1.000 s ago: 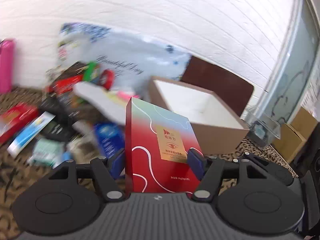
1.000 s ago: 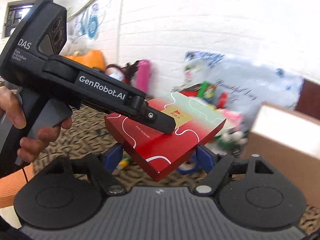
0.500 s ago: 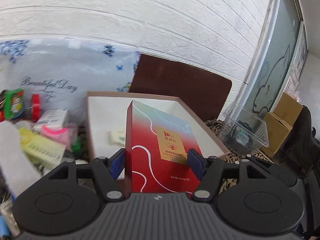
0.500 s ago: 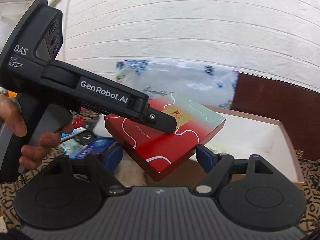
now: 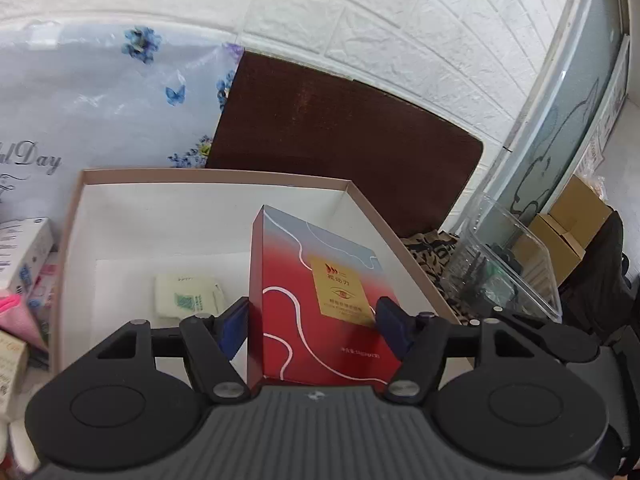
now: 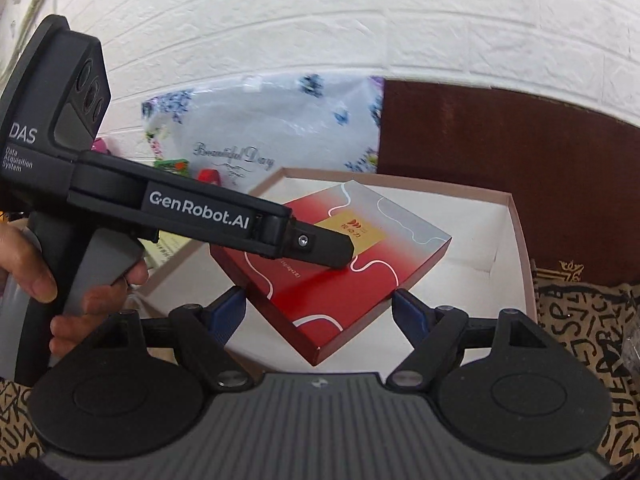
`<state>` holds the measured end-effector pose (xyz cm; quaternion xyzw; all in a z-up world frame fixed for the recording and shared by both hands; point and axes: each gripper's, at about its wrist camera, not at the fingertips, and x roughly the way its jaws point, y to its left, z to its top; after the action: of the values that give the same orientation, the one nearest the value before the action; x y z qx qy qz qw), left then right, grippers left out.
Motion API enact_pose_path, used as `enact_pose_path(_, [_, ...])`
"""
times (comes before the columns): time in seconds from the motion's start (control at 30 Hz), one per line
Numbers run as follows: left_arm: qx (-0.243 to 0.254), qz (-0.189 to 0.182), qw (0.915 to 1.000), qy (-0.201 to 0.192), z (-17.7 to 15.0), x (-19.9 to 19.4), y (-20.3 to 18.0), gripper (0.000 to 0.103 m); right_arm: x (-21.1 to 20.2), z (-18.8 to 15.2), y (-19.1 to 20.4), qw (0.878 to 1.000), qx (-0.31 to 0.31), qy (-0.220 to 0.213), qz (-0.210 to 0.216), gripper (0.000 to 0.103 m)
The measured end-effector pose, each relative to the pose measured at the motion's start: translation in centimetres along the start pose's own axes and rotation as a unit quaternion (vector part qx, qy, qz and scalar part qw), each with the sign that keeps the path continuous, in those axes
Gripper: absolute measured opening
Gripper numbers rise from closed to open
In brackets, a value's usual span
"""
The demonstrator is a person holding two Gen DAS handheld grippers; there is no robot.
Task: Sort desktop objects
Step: 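Carry the red-and-white box into the brown box and release it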
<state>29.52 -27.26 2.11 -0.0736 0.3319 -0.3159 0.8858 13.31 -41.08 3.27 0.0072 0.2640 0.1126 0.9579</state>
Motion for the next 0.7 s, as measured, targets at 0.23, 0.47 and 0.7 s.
enact_pose_path(0.23, [-0.035, 0.006, 0.9973, 0.064, 1.5, 6.1, 1.4, 0.072, 4.0, 1.0, -3.8, 0.998, 0.032, 0.058, -0.002, 0.078])
enact_pose_path(0.47, [-0.052, 0.009, 0.9894, 0.135, 1.6, 8.9, 2.3, 0.094, 8.5, 2.1, -5.4, 0.989, 0.057, 0.133, -0.017, 0.08])
enact_pose_path(0.7, [-0.049, 0.028, 0.9919, 0.113, 1.9, 8.0, 2.3, 0.103, 9.2, 2.3, -5.5, 0.987, 0.063, 0.144, -0.026, 0.085])
